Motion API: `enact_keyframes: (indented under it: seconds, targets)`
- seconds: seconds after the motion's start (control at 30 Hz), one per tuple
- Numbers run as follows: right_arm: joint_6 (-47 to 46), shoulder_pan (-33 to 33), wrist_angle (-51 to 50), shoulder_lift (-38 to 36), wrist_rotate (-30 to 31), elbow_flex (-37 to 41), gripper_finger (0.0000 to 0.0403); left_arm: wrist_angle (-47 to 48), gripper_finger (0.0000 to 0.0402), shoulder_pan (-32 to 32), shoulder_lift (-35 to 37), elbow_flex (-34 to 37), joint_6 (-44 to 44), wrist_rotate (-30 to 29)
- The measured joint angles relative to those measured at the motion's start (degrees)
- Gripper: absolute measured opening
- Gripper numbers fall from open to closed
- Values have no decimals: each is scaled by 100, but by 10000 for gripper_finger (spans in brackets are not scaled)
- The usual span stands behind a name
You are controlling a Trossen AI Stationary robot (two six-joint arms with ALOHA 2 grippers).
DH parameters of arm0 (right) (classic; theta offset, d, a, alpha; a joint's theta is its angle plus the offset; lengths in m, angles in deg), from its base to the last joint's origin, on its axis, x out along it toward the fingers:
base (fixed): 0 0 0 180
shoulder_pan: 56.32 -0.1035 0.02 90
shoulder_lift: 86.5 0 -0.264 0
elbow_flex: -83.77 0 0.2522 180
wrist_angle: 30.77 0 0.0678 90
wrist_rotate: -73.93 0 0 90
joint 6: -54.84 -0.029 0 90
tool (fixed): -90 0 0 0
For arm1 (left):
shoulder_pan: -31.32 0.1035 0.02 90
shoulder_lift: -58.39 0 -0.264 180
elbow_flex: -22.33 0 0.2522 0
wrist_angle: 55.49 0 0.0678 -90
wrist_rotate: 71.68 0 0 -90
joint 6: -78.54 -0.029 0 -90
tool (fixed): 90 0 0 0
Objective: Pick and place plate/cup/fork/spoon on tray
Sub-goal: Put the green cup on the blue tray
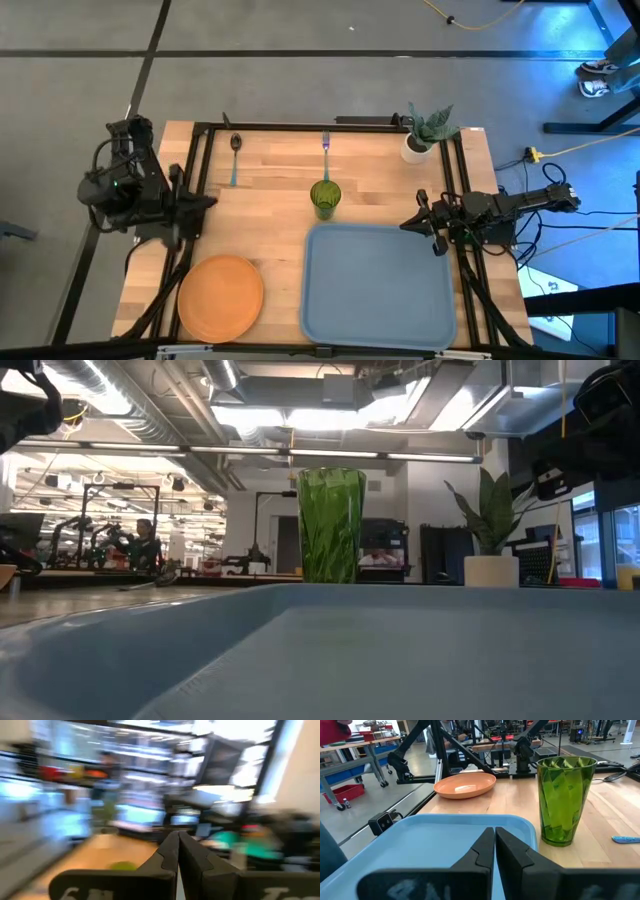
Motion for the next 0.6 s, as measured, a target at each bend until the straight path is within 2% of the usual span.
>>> enact_keyframes:
  seconds: [0.1, 0.17, 0.37, 0.53, 0.6]
  targets:
    - [0, 0, 2, 0, 0, 0, 21, 176, 0, 4, 119, 3, 578, 1409]
    - [0, 0, 2, 0, 0, 0, 21, 236, 0, 7, 164, 3, 994, 2031]
    - [0, 0, 2, 0, 0, 0, 21, 854, 0, 229, 189, 0, 2360, 2836]
    - [0, -1, 2, 0, 1, 0, 21, 2467, 0, 774, 188, -205, 3506, 3156]
    - [0, 0, 2, 0, 2, 0, 21, 3133, 0, 1054, 186, -298, 4192, 3569]
